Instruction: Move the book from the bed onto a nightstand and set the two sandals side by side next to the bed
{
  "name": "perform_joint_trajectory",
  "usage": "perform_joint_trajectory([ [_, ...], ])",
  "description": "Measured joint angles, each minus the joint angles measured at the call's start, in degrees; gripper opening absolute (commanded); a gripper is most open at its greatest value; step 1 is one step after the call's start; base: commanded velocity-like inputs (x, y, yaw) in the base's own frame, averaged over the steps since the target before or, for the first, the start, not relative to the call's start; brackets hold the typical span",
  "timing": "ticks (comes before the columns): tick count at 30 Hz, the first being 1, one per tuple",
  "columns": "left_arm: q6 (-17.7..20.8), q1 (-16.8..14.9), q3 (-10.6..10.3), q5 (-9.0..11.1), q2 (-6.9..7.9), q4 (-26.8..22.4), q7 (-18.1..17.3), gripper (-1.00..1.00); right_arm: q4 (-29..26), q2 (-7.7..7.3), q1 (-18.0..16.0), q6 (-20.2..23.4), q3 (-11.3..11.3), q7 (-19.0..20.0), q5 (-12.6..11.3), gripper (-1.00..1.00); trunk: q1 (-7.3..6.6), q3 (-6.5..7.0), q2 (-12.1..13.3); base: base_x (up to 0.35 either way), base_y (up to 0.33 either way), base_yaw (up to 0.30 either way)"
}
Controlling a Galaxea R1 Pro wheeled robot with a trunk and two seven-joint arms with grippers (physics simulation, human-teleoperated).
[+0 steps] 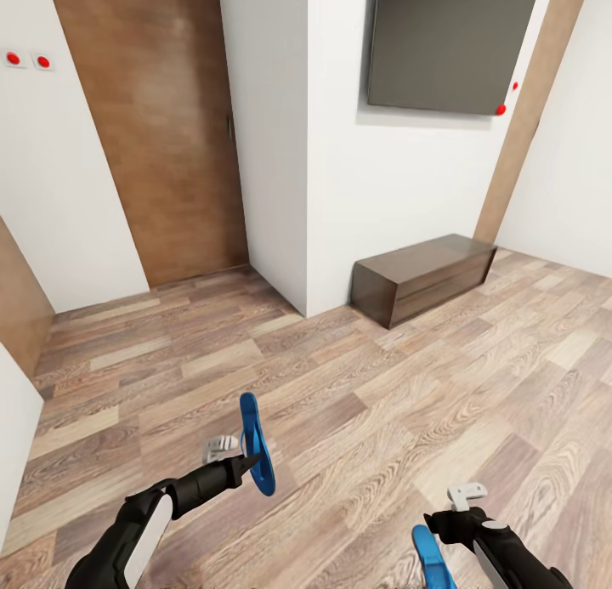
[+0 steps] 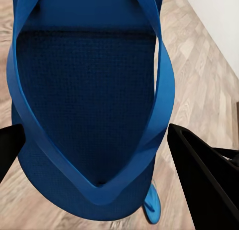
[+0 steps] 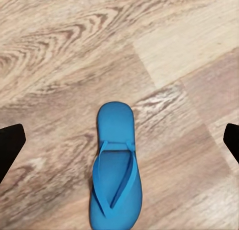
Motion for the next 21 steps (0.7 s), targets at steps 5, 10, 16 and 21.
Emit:
perform_joint_trajectory([
  [5,0.00,0.00,0.00,0.02,-0.02,0.01,0.00,-1.00,-0.02,0.00,0.00,0.00,-0.04,-0.01,0.00,1.00,0.91,-0.94,-1.63,0.000,0.000,0.000],
  [10,0.00,0.00,0.04,-0.03,0.05,0.00,0.01,-1.00,-0.53,-0.09,0.00,0.39,-0.03,0.00,0.00,1.00,1.04,-2.05,-1.70,0.000,0.000,0.000],
  [16,-0.01,0.00,0.15,0.06,0.07,-0.03,-0.04,-1.00,-0.95,-0.16,0.00,0.71,-0.04,0.01,0.00,1.00,1.20,-3.38,-1.78,0.000,0.000,0.000],
  [21,0.00,0.00,0.16,0.07,0.07,-0.03,-0.05,-1.00,-0.98,-0.17,0.00,0.75,-0.05,0.01,0.00,1.00,1.32,-4.49,-1.84,0.000,0.000,0.000],
])
